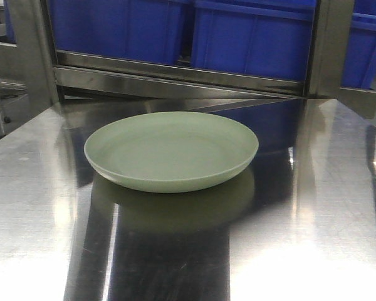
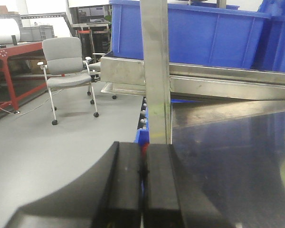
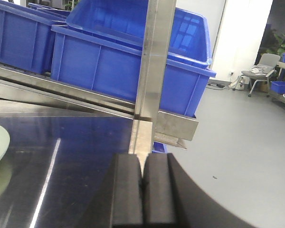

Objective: Place green plate on second shelf with right arm
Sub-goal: 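Move the right gripper toward the rim of the pale green plate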

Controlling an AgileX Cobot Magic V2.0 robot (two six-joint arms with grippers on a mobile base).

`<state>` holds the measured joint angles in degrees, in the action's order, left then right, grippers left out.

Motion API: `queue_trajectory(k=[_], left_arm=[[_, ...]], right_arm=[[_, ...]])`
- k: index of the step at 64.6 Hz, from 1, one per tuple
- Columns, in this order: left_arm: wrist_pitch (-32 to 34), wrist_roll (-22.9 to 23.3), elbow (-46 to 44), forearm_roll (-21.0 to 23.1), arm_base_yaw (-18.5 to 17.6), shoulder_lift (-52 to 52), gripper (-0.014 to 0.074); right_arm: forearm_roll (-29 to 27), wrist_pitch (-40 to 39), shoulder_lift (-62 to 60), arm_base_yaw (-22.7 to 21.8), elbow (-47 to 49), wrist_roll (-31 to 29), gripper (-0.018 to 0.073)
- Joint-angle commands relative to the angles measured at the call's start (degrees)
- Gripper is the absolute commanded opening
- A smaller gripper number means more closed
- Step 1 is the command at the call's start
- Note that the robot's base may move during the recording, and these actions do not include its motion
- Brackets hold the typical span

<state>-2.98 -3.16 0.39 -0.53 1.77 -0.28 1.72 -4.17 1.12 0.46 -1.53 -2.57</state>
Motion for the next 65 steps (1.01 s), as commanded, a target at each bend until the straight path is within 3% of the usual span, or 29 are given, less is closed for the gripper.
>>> queue_trajectory(k=[1,19,39,53,65], left_arm=[[4.6,0.2,2.4,0.0,-0.4,-1.2,0.013],[4.6,0.2,2.4,0.0,-0.4,-1.2,0.013],[4.6,0.2,2.4,0.0,-0.4,-1.2,0.013],[4.6,0.2,2.4,0.0,-0.4,-1.2,0.013],[4.6,0.2,2.4,0.0,-0.4,-1.2,0.013]], right_arm=[[0.8,-5.6,0.7,-0.3,1.0,-0.5,0.005],[-5.3,-7.4,0.7,-0.3,1.0,4.7,0.005],[-4.3,-23.0,0.7,-0.3,4.0,6.3,0.005],[-0.6,-11.9,3.3,-0.3,22.1,6.3,0.005],[-0.6,0.8,15.0,-0.3,41.3,6.3,0.005]])
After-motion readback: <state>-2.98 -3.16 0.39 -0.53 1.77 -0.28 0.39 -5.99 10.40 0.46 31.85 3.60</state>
